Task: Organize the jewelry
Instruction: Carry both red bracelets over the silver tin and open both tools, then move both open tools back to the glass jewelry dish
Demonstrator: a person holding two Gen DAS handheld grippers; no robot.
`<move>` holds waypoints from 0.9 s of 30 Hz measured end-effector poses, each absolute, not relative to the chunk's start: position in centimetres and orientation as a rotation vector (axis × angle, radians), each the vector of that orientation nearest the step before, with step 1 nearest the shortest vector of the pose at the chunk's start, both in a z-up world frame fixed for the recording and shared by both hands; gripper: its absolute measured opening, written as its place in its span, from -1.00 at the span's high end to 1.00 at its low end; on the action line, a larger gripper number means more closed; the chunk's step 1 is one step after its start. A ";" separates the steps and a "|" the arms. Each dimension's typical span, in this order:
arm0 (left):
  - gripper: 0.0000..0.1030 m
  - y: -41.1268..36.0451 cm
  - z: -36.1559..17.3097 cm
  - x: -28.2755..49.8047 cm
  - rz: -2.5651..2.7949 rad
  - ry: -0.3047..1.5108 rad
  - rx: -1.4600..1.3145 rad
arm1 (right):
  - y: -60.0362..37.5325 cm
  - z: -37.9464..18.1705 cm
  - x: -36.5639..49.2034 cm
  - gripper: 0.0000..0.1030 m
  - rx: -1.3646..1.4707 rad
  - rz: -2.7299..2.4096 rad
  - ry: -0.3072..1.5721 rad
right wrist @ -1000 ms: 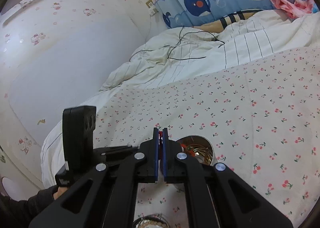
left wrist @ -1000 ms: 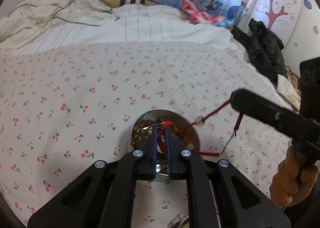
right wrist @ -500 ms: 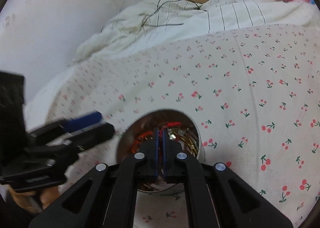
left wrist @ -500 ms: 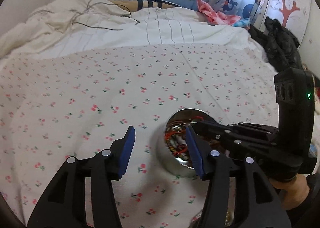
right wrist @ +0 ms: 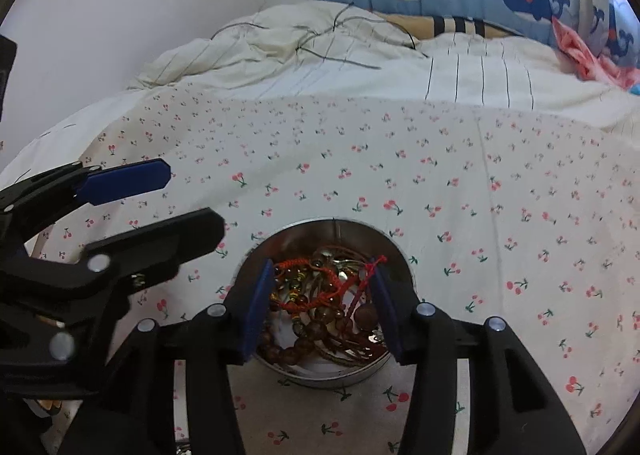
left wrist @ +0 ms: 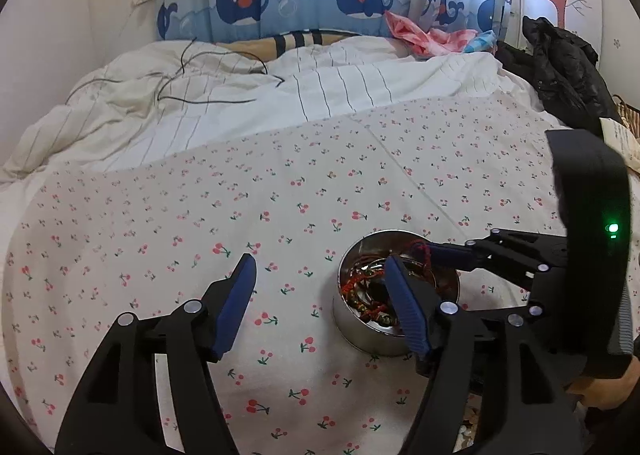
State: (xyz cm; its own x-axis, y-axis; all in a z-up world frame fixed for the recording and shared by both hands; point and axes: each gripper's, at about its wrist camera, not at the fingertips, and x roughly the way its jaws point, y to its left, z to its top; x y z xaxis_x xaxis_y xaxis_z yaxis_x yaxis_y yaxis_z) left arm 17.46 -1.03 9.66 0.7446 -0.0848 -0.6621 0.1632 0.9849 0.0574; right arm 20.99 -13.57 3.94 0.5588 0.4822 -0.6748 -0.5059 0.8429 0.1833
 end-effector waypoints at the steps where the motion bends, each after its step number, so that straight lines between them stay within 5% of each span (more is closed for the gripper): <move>1: -0.25 -1.1 9.8 17.3 -0.134 0.713 0.120 | -13.6 4.2 20.9 0.07 -0.037 0.577 0.777; 5: -0.33 -1.1 10.2 16.7 -0.140 0.702 0.122 | -14.7 5.5 19.5 -0.09 -0.053 0.541 0.744; 19: -0.36 0.5 5.7 10.7 -0.202 0.887 0.059 | -21.1 3.6 11.1 -0.08 0.015 0.658 0.906; 27: -0.36 0.5 4.6 10.7 -0.191 0.929 0.056 | -18.5 1.6 11.3 0.30 0.013 0.731 0.956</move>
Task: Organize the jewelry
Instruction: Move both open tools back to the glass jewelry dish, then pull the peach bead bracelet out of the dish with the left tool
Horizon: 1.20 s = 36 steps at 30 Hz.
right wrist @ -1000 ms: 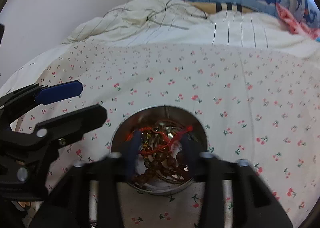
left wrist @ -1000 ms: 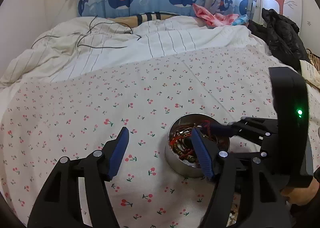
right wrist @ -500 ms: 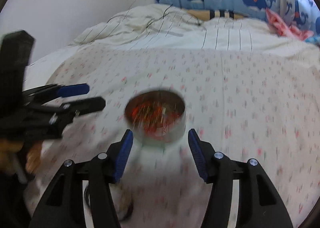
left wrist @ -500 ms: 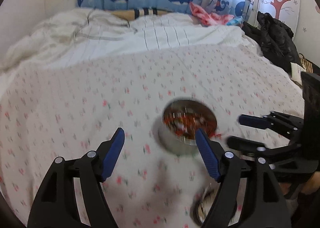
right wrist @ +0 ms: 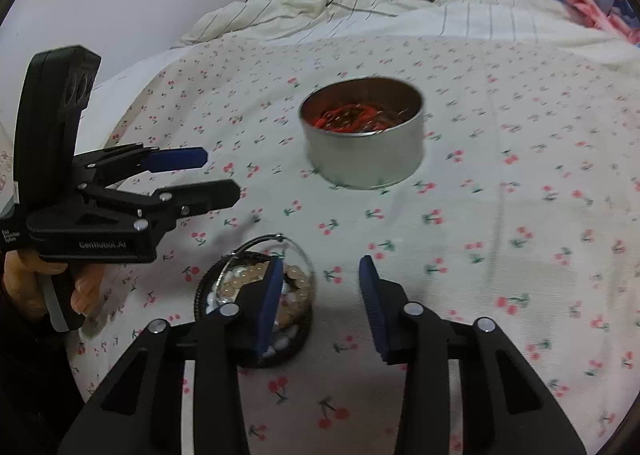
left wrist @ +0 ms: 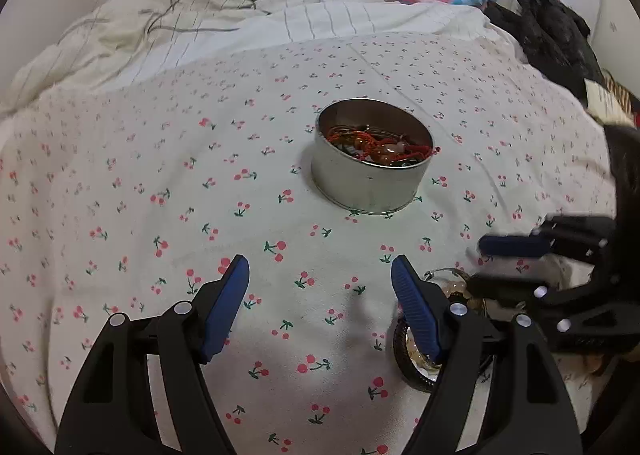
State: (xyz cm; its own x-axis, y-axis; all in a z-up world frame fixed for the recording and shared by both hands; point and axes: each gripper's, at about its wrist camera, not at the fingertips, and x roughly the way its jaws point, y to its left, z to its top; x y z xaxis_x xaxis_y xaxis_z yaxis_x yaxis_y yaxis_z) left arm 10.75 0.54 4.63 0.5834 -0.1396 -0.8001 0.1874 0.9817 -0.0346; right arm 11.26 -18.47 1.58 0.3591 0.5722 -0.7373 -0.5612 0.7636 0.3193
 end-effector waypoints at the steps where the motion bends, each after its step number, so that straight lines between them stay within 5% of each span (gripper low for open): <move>1: -0.36 0.7 4.7 10.8 -0.188 0.931 0.045 | -18.3 1.4 11.4 0.33 0.023 0.737 0.962; 14: -0.49 1.4 4.8 11.6 -0.154 0.928 0.012 | -18.3 1.1 13.2 0.88 0.176 0.816 0.994; 22: -0.50 0.1 4.1 11.2 -0.263 0.949 0.024 | -22.9 2.4 14.5 0.89 0.186 0.613 0.949; 29: -0.51 -5.9 3.2 8.7 -0.427 0.875 0.324 | -25.7 1.5 15.4 0.89 0.165 0.424 0.976; 36: -0.40 -7.1 1.7 10.0 -0.487 0.943 0.244 | -27.3 0.6 15.8 0.80 0.259 0.407 1.009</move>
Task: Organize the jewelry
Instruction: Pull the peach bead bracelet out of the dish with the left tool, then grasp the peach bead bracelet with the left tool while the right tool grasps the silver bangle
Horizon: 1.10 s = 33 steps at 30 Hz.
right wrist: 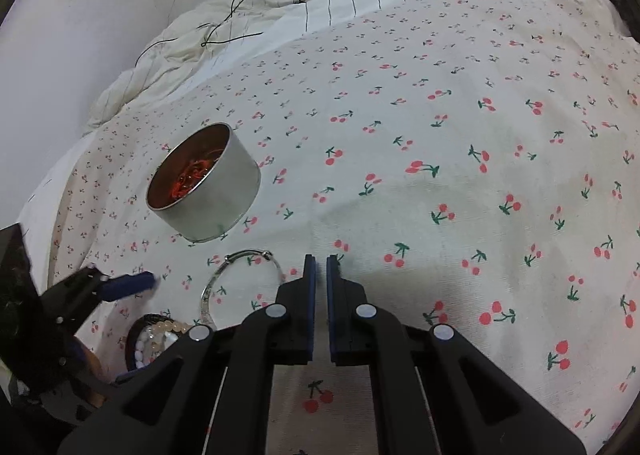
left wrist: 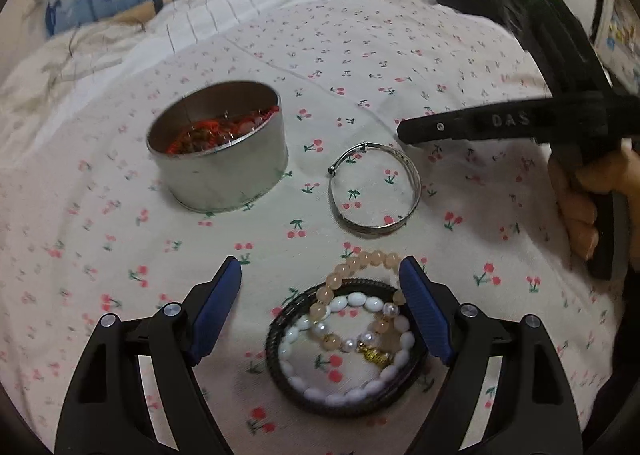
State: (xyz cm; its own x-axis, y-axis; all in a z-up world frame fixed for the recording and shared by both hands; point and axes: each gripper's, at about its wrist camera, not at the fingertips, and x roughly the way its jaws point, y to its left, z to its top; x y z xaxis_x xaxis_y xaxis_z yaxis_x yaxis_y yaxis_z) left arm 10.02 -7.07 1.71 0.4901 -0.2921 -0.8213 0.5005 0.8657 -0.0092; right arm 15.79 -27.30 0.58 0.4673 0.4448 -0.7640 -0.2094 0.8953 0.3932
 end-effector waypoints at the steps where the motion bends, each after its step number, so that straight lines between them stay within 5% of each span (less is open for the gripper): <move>1: -0.24 -6.7 1.5 10.3 -0.503 0.967 0.203 | -27.2 0.6 15.8 0.71 0.263 0.416 1.009; 3: 0.34 -6.6 1.3 10.4 -0.528 0.986 0.181 | -26.7 0.6 15.7 0.25 0.274 0.448 1.005; 5: 0.80 -6.7 1.3 10.2 -0.527 0.980 0.200 | -26.0 0.7 15.5 0.14 0.239 0.453 1.001; 13: 0.84 -1.2 1.9 12.2 -0.285 0.967 0.021 | -25.5 0.6 15.5 0.08 0.221 0.451 1.002; 16: 0.83 0.5 1.7 13.1 -0.223 0.995 -0.056 | -25.0 0.5 15.4 -0.10 0.204 0.467 1.006; 19: 0.47 1.5 1.2 13.7 -0.230 1.038 -0.124 | -24.1 0.5 15.2 -0.18 0.148 0.463 1.004; 21: 0.01 1.3 1.1 13.7 -0.241 1.038 -0.117 | -23.9 0.4 15.1 -0.20 0.131 0.461 1.003; 23: -0.17 0.5 0.9 13.6 -0.242 1.037 -0.092 | -23.7 0.3 15.1 -0.20 0.121 0.458 1.006; 33: -0.43 -1.5 0.5 12.8 -0.236 1.016 0.018 | -22.9 0.0 14.8 -0.21 0.050 0.443 1.000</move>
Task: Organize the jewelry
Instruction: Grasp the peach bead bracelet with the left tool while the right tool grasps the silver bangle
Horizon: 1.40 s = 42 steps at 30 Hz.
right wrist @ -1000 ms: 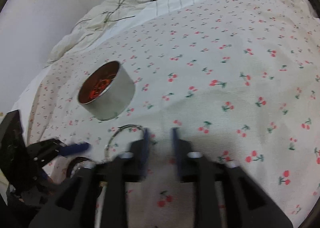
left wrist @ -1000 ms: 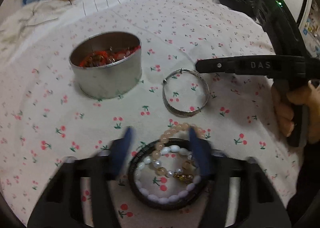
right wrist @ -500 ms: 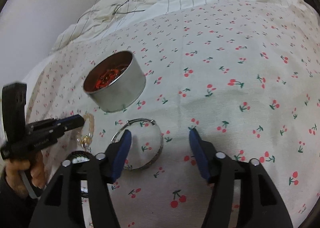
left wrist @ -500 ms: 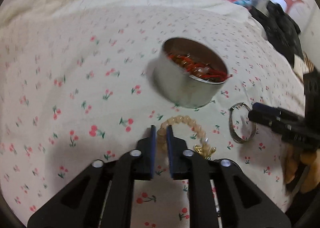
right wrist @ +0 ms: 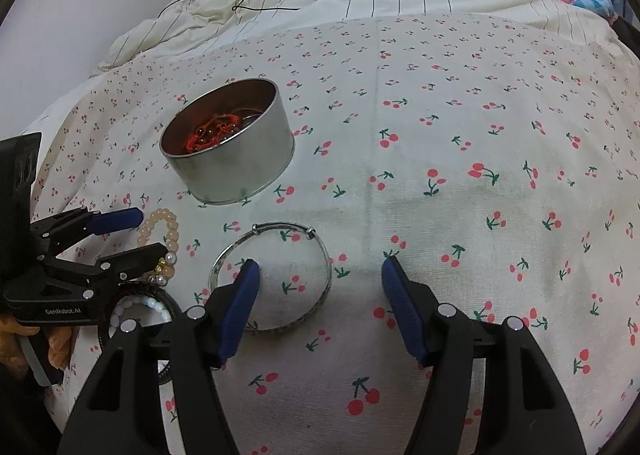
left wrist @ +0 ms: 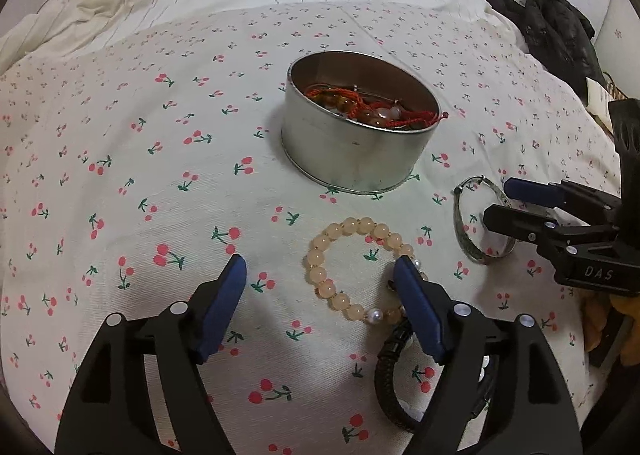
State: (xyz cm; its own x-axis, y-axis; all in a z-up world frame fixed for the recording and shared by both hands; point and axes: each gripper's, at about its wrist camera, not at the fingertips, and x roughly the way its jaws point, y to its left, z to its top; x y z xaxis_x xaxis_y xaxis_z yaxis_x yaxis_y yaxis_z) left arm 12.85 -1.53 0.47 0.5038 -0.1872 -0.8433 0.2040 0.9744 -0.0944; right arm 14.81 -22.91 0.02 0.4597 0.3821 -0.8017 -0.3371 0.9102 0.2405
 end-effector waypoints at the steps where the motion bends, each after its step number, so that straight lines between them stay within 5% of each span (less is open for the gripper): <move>1: -0.44 -1.6 0.4 12.8 -0.234 1.014 0.021 | -22.9 0.0 14.8 -0.21 0.050 0.443 0.999; 25: -0.67 -0.9 0.5 12.4 -0.217 0.995 -0.038 | -23.0 -0.1 14.7 -0.15 0.059 0.448 0.998; 27: -0.44 -0.8 0.4 12.4 -0.213 0.989 -0.042 | -22.6 0.0 14.4 0.36 0.025 0.449 0.988; 29: -0.13 -0.6 0.4 12.5 -0.201 0.981 -0.043 | -22.2 0.1 14.3 0.60 0.005 0.460 0.982; 32: 0.14 0.0 0.5 12.6 -0.194 0.973 -0.055 | -22.2 0.1 14.3 0.61 0.003 0.466 0.983; 35: 0.10 0.0 0.4 12.7 -0.192 0.973 -0.056 | -22.4 0.0 14.5 0.22 0.026 0.475 0.989; 38: -0.06 -0.6 0.2 12.7 -0.200 0.970 -0.026 | -21.8 0.0 14.2 0.20 -0.016 0.468 0.984; 40: -0.06 -0.9 0.2 12.6 -0.196 0.966 -0.011 | -21.5 0.0 14.0 0.27 -0.034 0.472 0.980; 41: -0.04 -0.9 0.2 12.6 -0.197 0.963 -0.007 | -21.4 0.0 14.0 0.48 -0.040 0.476 0.978; 42: 0.20 -0.9 0.3 12.5 -0.197 0.958 -0.008 | -21.4 0.1 13.9 0.79 -0.042 0.473 0.974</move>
State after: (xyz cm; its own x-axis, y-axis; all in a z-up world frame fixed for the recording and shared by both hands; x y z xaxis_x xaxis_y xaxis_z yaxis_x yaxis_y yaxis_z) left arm 12.51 -0.89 0.34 0.5587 -0.1706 -0.8116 0.1639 0.9820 -0.0936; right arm 13.89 -21.38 0.11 0.4691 0.3675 -0.8031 -0.4047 0.8977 0.1744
